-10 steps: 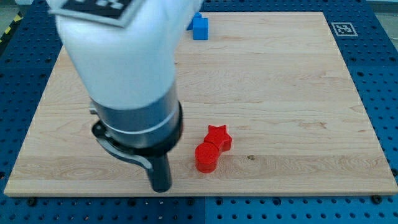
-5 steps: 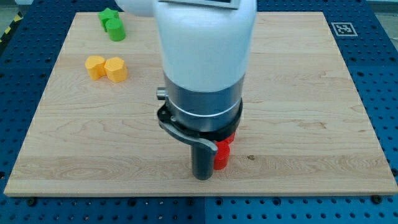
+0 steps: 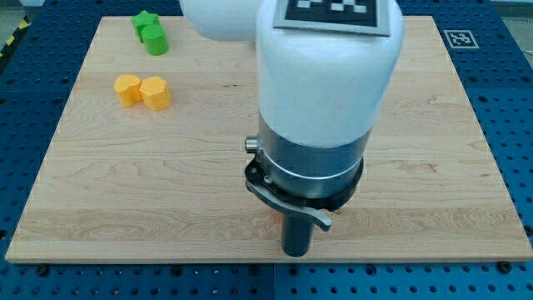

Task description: Move the red blocks towards the center of the board

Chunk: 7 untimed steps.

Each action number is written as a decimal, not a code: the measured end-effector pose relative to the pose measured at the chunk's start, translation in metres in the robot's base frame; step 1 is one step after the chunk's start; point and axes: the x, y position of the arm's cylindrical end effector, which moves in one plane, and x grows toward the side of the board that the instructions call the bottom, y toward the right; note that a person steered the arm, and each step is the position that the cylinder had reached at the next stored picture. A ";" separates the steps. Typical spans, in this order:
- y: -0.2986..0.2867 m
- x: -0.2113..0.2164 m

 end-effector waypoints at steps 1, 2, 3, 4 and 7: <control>0.000 -0.001; 0.000 -0.019; 0.000 -0.028; 0.001 -0.036; -0.054 -0.045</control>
